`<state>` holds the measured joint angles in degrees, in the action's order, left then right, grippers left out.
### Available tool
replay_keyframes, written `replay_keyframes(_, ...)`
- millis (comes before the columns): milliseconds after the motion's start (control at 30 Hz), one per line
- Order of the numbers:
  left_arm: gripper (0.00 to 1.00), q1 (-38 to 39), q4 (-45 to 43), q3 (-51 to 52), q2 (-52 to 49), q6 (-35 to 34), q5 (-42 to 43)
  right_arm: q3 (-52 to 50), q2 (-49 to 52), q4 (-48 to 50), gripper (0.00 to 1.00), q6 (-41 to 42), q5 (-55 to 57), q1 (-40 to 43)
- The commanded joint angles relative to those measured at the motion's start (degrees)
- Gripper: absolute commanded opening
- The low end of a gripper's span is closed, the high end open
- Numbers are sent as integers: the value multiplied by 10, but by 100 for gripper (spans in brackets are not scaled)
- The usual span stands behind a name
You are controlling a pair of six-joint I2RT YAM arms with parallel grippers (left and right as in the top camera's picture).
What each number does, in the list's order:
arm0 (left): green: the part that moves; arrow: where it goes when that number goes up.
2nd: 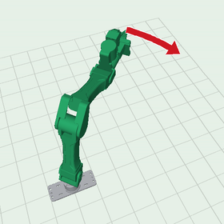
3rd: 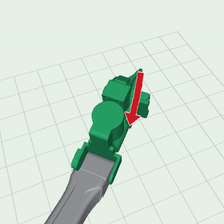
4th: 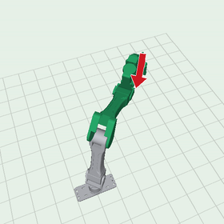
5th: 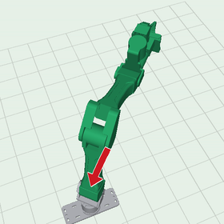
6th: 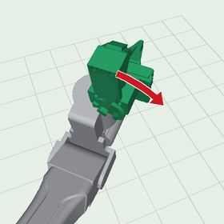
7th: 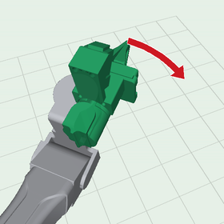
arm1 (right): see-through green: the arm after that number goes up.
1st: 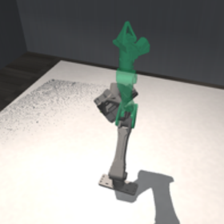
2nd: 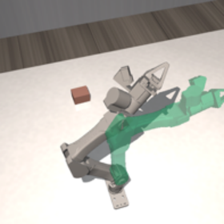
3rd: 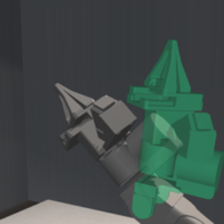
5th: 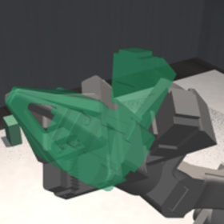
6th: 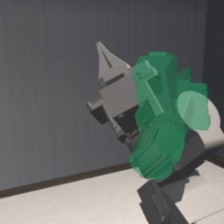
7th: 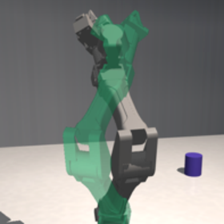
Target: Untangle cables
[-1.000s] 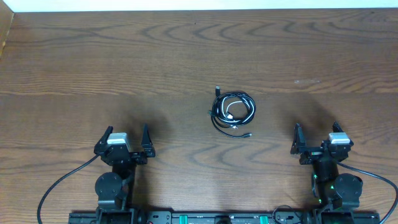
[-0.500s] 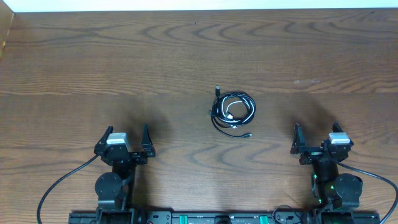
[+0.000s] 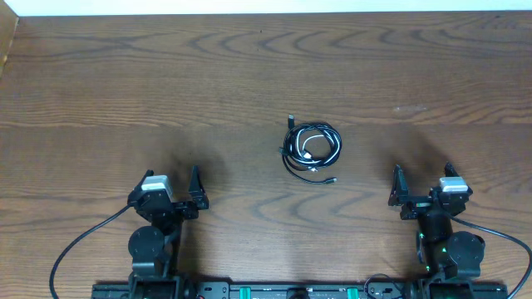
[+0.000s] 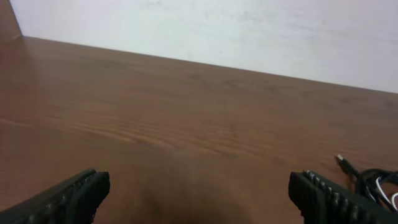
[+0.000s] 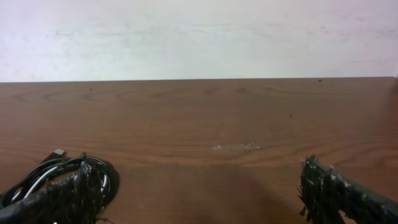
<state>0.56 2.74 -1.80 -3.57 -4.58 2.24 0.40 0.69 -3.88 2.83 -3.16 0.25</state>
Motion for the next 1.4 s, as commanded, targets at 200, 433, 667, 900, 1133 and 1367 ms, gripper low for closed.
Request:
replay_keyframes(200, 99, 1, 13, -26, -36, -7, 21, -1, -2, -2, 99, 8, 2, -3)
replay_keyframes(433, 99, 1, 13, -67, -74, -7, 32, -1, -2, -2, 99, 8, 2, -3)
replay_keyframes(667, 99, 1, 13, -105, -115, -7, 33, -1, -2, -2, 99, 8, 2, -3)
replay_keyframes(900, 99, 1, 36, -135, -150, -7, 34, -1, -2, -2, 99, 8, 2, -3)
replay_keyframes(1133, 99, 1, 45, -155, -175, -7, 34, -1, -2, -2, 99, 8, 2, -3)
replay_keyframes(1367, 99, 1, 52, -166, -177, -7, 34, -1, -2, -2, 99, 8, 2, -3)
